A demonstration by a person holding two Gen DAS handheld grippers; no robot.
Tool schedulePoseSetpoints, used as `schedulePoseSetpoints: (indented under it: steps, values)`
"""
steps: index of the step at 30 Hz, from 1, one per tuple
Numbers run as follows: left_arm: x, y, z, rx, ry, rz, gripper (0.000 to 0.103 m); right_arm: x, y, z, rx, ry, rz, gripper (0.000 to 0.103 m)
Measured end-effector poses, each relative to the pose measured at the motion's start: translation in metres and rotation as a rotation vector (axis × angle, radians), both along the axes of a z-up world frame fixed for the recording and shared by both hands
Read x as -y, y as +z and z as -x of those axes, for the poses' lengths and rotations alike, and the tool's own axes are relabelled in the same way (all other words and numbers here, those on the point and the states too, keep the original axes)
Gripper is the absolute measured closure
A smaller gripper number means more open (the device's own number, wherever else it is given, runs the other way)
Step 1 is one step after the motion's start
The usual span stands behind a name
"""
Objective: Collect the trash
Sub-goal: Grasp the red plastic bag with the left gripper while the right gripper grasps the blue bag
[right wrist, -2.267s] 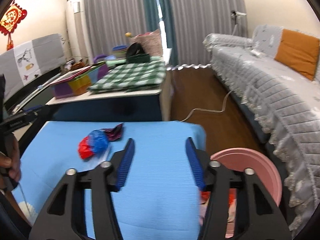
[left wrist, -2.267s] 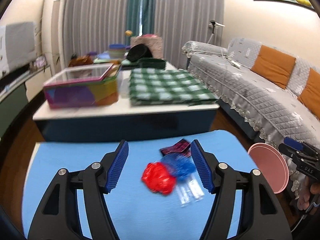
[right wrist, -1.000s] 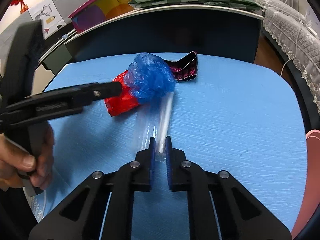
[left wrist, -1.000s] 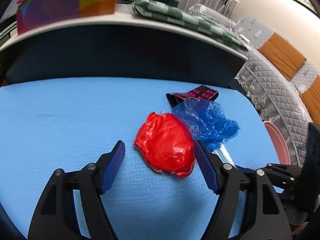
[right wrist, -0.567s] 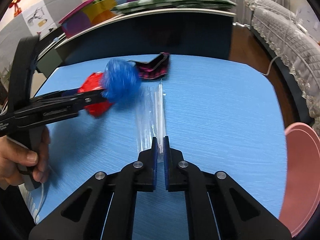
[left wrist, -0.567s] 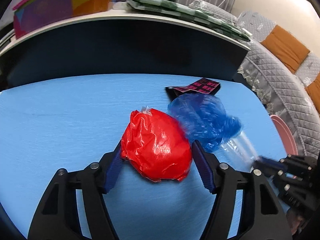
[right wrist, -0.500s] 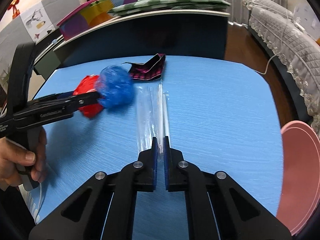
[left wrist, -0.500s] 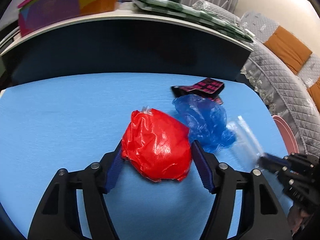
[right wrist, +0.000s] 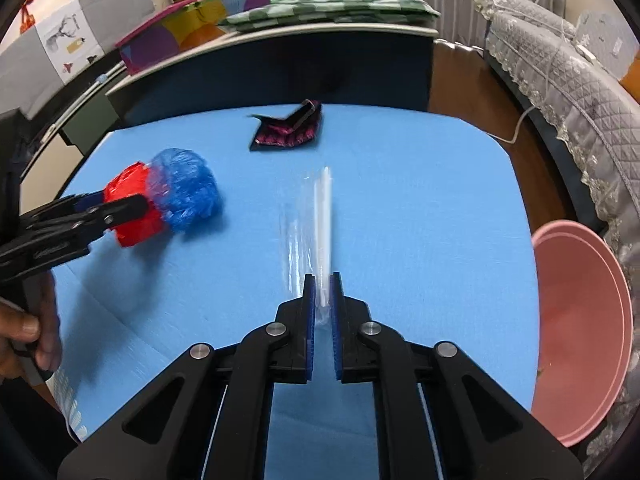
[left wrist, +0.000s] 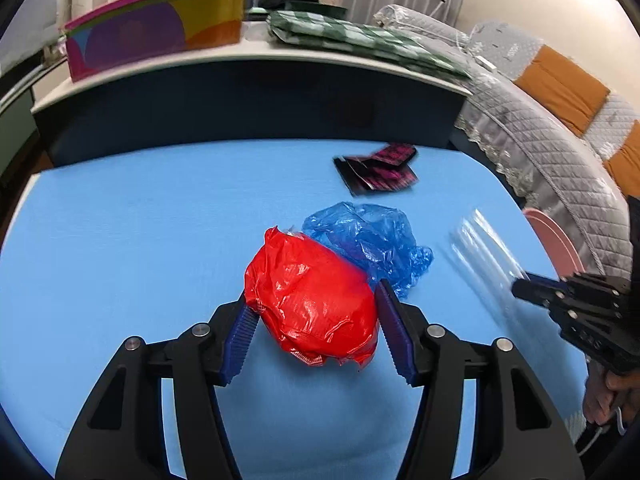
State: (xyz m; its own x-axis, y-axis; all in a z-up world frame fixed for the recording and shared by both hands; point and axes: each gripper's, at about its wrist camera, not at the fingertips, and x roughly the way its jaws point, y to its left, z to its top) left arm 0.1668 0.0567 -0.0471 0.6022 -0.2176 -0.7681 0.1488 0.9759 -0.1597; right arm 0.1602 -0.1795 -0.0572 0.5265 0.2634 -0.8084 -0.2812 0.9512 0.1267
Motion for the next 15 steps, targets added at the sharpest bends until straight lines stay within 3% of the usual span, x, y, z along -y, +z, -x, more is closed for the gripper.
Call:
schedulePoseSetpoints:
  steps: [1,3,4,8,15]
  values:
    - [0.003,-0.001,0.003,-0.006,-0.012,0.007,0.046,0.001,-0.001,0.001,0.001,-0.006,0.002,0.090]
    - [0.008,-0.005,0.009,-0.007,-0.033,0.017,0.046,0.006,0.001,0.005,0.016,-0.026,-0.001,0.064]
    - [0.011,-0.006,0.012,-0.008,-0.041,0.023,0.046,0.009,0.004,0.007,0.033,-0.033,-0.013,0.059]
    - [0.020,-0.013,0.018,-0.005,-0.053,0.030,0.046,0.008,0.018,0.011,0.082,-0.023,-0.089,0.058]
    - [0.015,-0.019,0.021,0.008,-0.004,0.047,0.046,-0.027,0.024,0.009,0.103,0.098,-0.175,0.058]
